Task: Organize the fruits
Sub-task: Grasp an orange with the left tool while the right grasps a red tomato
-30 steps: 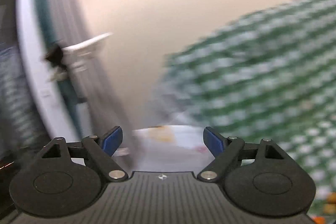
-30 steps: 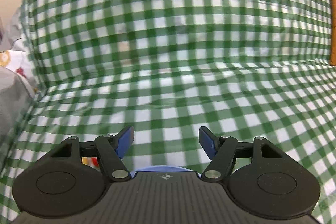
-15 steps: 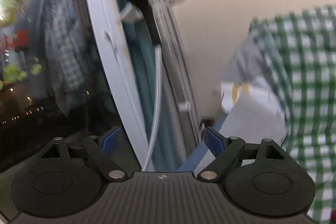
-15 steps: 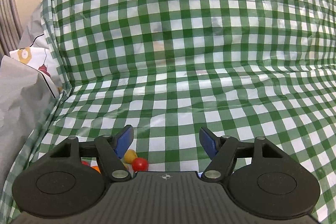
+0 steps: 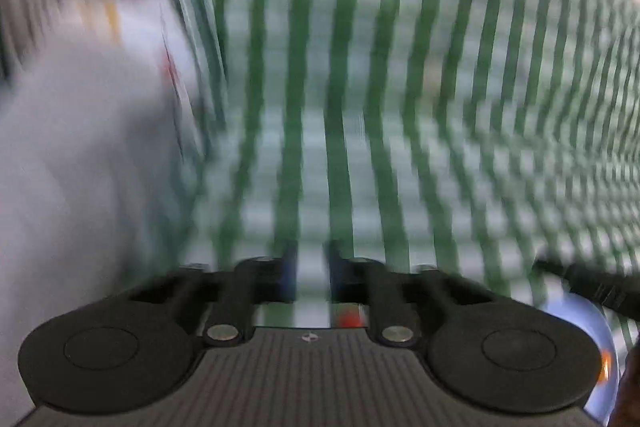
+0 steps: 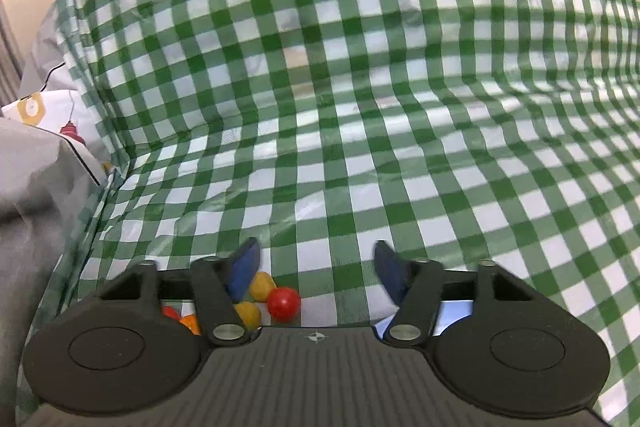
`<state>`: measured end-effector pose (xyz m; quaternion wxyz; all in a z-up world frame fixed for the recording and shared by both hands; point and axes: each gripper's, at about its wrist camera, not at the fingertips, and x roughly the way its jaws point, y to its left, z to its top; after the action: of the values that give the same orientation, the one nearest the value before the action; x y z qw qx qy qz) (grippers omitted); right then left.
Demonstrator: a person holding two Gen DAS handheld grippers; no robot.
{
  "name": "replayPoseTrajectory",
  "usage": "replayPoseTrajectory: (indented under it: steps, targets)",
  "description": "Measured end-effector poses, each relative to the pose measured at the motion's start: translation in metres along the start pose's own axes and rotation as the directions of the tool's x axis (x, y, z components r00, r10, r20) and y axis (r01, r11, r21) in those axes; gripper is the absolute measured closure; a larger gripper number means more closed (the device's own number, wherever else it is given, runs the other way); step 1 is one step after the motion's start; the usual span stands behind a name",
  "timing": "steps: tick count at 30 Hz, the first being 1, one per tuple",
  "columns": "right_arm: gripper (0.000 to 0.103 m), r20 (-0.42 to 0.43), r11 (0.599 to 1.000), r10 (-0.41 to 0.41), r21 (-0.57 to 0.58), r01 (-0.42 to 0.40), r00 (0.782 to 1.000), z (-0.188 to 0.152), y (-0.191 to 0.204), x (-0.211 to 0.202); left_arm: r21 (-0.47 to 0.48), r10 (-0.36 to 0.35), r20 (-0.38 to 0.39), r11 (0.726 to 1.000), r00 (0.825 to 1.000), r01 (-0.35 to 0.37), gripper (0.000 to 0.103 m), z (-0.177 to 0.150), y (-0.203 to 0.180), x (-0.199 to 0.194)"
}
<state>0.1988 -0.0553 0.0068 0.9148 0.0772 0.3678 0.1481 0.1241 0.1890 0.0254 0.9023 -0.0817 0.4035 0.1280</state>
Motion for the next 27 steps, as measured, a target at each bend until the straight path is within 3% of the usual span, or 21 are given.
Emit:
replayPoseTrajectory:
  steps: [3,8,11,13,16,17,23,27]
  targets:
    - [0.067,-0.029,1.0,0.019,0.017,-0.019,0.999,-0.002,-0.003,0.01,-0.092,-0.054,-0.061,0.995,0.997,0.048,0.093,0.002,0.01,0.02]
    - [0.067,-0.082,0.998,0.055,0.014,-0.054,0.995,-0.007,0.009,0.028,-0.137,-0.172,-0.138,0.979,0.975,0.153,0.093,0.0,0.006,0.043]
    - [0.066,-0.127,0.999,0.047,0.006,-0.047,0.991,-0.011,0.017,0.042,-0.084,-0.217,-0.156,0.975,0.964,0.206,0.089,-0.006,-0.011,0.052]
    - [0.066,-0.148,0.999,0.039,0.003,-0.039,0.988,-0.015,0.021,0.052,-0.031,-0.217,-0.171,0.976,0.961,0.215,0.086,-0.011,-0.022,0.059]
    - [0.066,-0.171,1.0,0.011,0.0,-0.011,0.985,-0.018,0.024,0.063,0.033,-0.191,-0.185,0.979,0.964,0.2,0.065,-0.02,-0.036,0.064]
    - [0.066,-0.178,1.0,0.003,-0.002,-0.004,0.984,-0.019,0.024,0.067,0.054,-0.178,-0.189,0.98,0.966,0.191,0.063,-0.023,-0.038,0.066]
    - [0.049,-0.212,1.0,-0.014,-0.01,0.012,0.977,-0.024,0.021,0.083,0.134,-0.17,-0.19,0.971,0.967,0.197,0.062,-0.033,-0.047,0.066]
    - [0.05,-0.23,1.0,0.004,-0.018,-0.008,0.973,-0.026,0.024,0.086,0.178,-0.178,-0.206,0.96,0.962,0.216,0.061,-0.039,-0.053,0.068]
